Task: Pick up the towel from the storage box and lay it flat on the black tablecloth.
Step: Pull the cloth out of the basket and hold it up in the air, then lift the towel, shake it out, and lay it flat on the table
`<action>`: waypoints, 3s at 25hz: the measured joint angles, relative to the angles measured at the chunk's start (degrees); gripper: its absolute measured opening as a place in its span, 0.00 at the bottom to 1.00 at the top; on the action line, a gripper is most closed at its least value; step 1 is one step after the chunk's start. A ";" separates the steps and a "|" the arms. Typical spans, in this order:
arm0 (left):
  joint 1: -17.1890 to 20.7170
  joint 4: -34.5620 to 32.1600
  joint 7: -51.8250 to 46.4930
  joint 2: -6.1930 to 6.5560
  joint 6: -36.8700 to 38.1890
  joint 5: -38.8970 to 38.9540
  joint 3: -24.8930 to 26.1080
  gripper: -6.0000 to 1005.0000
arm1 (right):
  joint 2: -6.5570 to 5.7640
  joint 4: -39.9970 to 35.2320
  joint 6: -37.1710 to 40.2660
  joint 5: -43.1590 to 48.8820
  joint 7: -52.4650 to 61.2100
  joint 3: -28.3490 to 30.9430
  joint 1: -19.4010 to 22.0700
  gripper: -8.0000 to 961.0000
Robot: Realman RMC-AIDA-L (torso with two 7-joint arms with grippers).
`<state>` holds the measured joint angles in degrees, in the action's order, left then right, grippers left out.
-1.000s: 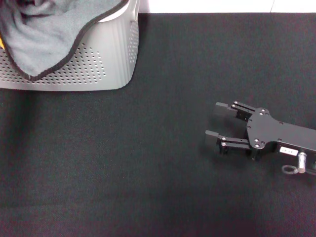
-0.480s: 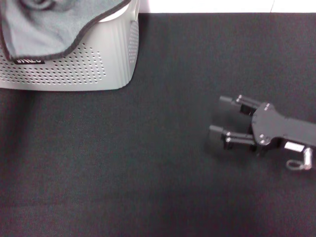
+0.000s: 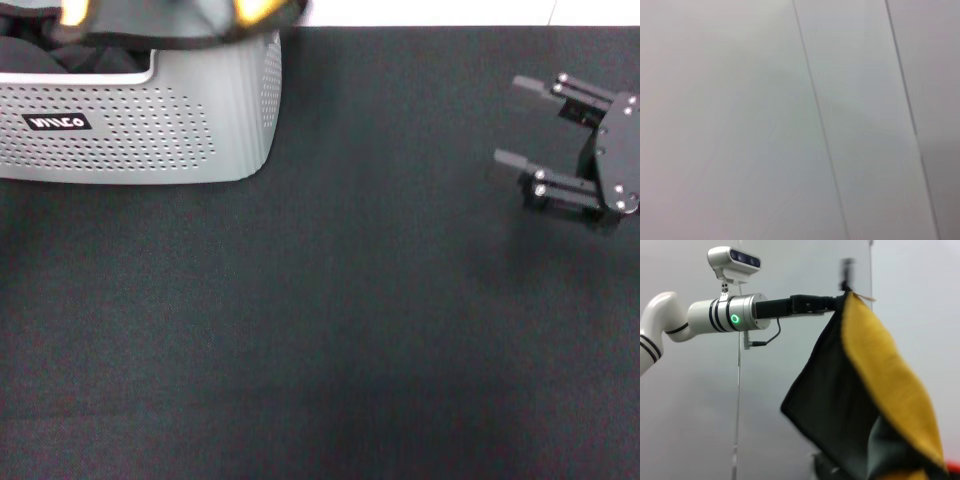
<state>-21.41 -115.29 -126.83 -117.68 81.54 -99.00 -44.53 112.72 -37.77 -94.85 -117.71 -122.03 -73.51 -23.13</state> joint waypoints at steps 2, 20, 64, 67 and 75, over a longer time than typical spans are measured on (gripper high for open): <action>-0.26 -0.13 -0.06 -0.08 1.66 1.19 0.45 0.03 | 0.46 -2.12 -0.02 0.01 -1.93 1.68 1.26 0.76; 0.38 3.53 -0.69 -2.12 5.74 -2.73 -8.60 0.03 | 3.48 -6.04 -2.52 -9.85 -12.03 -8.27 -3.24 0.69; 0.13 9.15 2.73 -2.38 0.72 -1.98 -16.20 0.04 | 3.40 12.61 -0.61 -23.35 -11.86 -15.03 -13.77 0.22; 0.14 9.14 2.73 -2.38 0.72 -1.98 -16.20 0.04 | 3.41 12.63 -0.60 -23.15 -11.84 -15.07 -13.85 0.21; 0.19 9.12 2.73 -2.37 0.73 -1.98 -16.67 0.04 | 3.27 12.63 -0.60 -22.07 -12.12 -15.17 -14.17 0.16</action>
<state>-21.22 -106.17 -124.10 -120.05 82.27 -100.98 -61.20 115.99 -25.13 -95.44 -139.78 -134.15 -88.68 -37.29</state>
